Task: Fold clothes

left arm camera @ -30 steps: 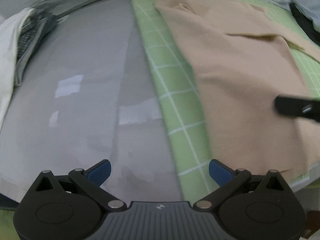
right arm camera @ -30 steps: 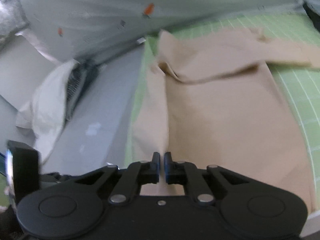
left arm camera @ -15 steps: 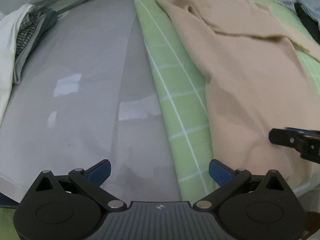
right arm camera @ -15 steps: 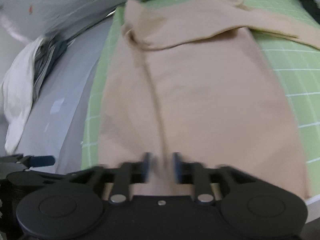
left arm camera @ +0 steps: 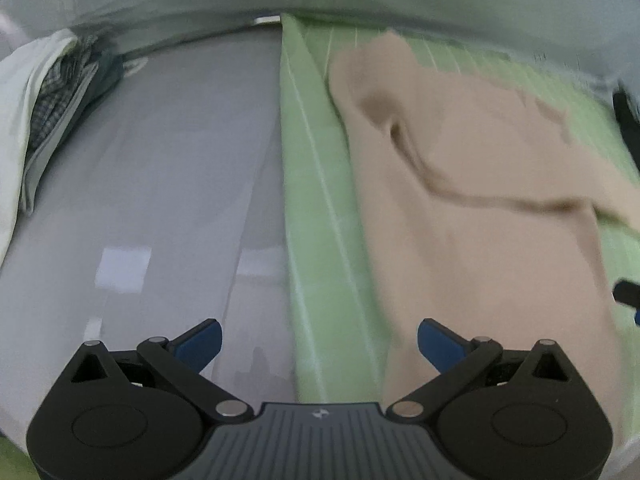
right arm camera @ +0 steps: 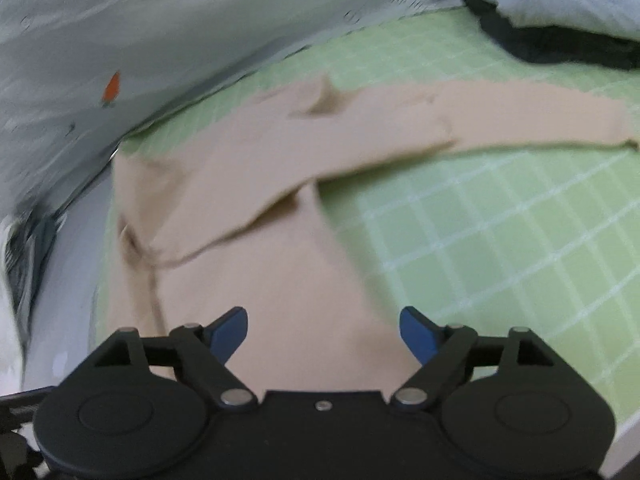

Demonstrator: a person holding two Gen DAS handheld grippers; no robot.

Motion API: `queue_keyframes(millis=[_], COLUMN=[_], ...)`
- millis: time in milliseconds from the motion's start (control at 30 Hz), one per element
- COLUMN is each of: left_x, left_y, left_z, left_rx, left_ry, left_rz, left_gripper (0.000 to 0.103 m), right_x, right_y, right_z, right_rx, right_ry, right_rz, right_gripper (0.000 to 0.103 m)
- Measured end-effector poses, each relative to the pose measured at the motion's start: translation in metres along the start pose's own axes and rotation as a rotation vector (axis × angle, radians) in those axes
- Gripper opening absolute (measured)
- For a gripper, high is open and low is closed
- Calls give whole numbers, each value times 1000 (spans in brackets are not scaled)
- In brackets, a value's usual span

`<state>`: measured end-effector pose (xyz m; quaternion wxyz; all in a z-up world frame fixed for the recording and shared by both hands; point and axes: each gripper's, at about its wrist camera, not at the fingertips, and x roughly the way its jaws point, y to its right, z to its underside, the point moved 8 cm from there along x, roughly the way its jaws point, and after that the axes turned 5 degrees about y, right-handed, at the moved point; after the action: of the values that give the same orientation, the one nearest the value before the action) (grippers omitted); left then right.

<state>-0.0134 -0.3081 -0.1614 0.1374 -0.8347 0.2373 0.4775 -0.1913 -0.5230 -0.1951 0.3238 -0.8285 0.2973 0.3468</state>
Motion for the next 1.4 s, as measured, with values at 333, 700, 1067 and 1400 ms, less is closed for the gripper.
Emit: queue_keyframes(millis=[333, 700, 1067, 1400], left_x=[59, 151, 156, 158], left_y=[6, 15, 29, 43], left_z=[-128, -187, -188, -201], left_rx=[-139, -44, 58, -25], left_ry=[91, 48, 70, 87], left_rz=[27, -80, -161, -15], left_gripper=[79, 49, 52, 68], right_x=[57, 133, 47, 86], right_y=[57, 44, 77, 128], right_z=[-101, -140, -198, -175], right_rx=[-51, -231, -185, -5], right_ry=[105, -7, 357, 210], right_rz=[134, 120, 288, 267], right_gripper=[86, 46, 5, 5])
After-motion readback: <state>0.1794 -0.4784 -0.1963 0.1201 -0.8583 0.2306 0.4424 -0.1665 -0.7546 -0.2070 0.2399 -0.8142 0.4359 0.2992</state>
